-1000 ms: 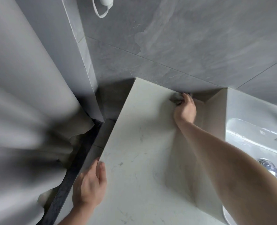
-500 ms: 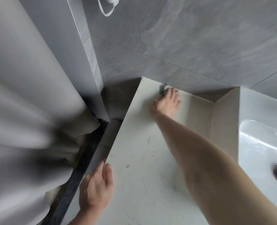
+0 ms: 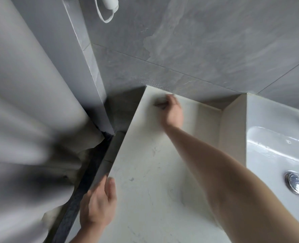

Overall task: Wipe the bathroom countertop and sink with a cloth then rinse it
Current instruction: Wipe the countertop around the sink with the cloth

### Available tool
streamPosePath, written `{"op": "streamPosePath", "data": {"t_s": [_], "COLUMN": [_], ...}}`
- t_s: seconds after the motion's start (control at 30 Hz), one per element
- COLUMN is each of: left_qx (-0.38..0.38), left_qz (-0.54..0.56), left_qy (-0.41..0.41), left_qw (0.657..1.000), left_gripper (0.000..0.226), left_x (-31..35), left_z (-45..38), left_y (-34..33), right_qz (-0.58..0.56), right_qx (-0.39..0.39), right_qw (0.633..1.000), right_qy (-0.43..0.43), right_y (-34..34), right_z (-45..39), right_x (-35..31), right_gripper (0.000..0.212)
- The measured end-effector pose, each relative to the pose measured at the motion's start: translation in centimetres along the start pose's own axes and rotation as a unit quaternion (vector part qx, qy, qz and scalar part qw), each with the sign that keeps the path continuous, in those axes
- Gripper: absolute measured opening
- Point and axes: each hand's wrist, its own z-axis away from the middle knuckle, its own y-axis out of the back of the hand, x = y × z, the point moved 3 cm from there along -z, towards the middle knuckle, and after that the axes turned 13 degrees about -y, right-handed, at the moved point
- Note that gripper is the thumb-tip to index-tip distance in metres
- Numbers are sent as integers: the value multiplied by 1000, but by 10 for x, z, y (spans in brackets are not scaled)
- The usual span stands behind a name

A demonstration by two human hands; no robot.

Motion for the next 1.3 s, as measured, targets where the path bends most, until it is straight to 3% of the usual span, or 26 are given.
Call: {"op": "streamPosePath", "data": {"t_s": [0.13, 0.23, 0.37, 0.5, 0.63, 0.7, 0.77, 0.9, 1.07, 1.17, 1.3], "left_qx": [-11, -16, -11, -3, 2, 0, -3, 15, 7, 17, 33], "left_qz": [4, 3, -1, 1, -1, -7, -7, 0, 11, 5, -4], "left_qy": [3, 7, 7, 16, 12, 8, -1, 4, 27, 15, 7], "left_qw": [1000, 1000, 1000, 1000, 1000, 1000, 1000, 1000, 1000, 1000, 999], "left_gripper": [71, 71, 70, 68, 72, 71, 72, 70, 61, 66, 68], "left_x": [1, -1, -6, -5, -5, -4, -2, 0, 3, 3, 1], "left_z": [0, -1, -4, -3, -2, -2, -2, 0, 1, 2, 1], "left_y": [1, -2, -8, -8, -7, -6, -3, -1, 1, 1, -1], "right_qz": [41, 91, 136, 172, 173, 152, 110, 96, 128, 202, 187], "right_qx": [123, 135, 140, 41, -94, -135, -154, -65, 83, 102, 113], "right_qw": [982, 972, 963, 979, 978, 973, 974, 990, 986, 965, 960], "right_qy": [-139, -172, -184, -105, 66, 109, 121, 84, -68, -135, -178], "right_y": [44, 38, 2, -41, -76, -76, -58, 7, 95, 99, 62], "right_z": [-28, -23, -19, 3, 30, 39, 41, 13, -17, -6, 24], "right_x": [57, 61, 28, -26, -72, -79, -70, -7, 78, 95, 66], "right_gripper": [43, 58, 57, 70, 55, 46, 50, 57, 52, 57, 68]}}
